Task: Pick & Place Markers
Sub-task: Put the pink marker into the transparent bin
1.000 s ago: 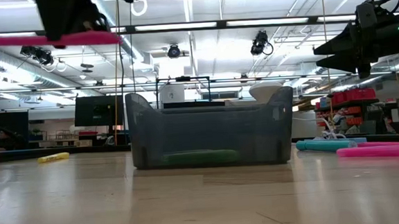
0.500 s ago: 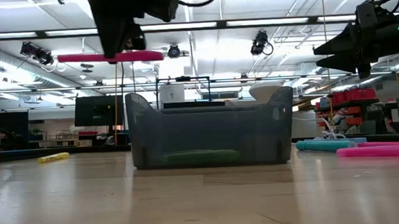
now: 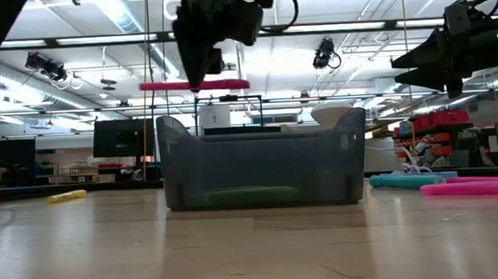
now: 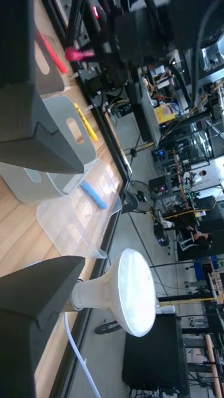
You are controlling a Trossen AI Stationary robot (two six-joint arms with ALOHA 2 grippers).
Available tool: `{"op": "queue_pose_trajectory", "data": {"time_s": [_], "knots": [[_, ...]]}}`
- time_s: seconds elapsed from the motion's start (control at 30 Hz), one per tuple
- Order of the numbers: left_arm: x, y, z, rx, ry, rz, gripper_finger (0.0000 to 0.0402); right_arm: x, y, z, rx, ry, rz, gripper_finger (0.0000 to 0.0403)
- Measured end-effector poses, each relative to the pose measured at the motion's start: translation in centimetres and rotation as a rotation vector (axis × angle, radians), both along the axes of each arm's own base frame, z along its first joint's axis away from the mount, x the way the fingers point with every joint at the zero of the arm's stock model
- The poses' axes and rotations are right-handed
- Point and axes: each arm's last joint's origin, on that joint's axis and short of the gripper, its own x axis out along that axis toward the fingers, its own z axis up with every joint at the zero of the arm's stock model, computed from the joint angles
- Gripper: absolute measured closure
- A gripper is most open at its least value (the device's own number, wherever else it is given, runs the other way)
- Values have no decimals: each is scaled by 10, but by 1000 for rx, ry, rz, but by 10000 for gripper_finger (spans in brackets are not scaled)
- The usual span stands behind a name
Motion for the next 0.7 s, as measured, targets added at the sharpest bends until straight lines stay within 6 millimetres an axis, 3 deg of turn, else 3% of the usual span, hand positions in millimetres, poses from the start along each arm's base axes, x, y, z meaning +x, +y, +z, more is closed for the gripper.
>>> {"op": "queue_pose_trajectory", "data": {"time_s": [0.37, 0.7], "knots": [[31, 43, -5, 28, -21, -8, 371, 0, 0, 0, 0, 1, 0, 172], [55, 68, -13, 88, -55, -18, 371, 0, 0, 0, 0, 1, 0, 172]]}}
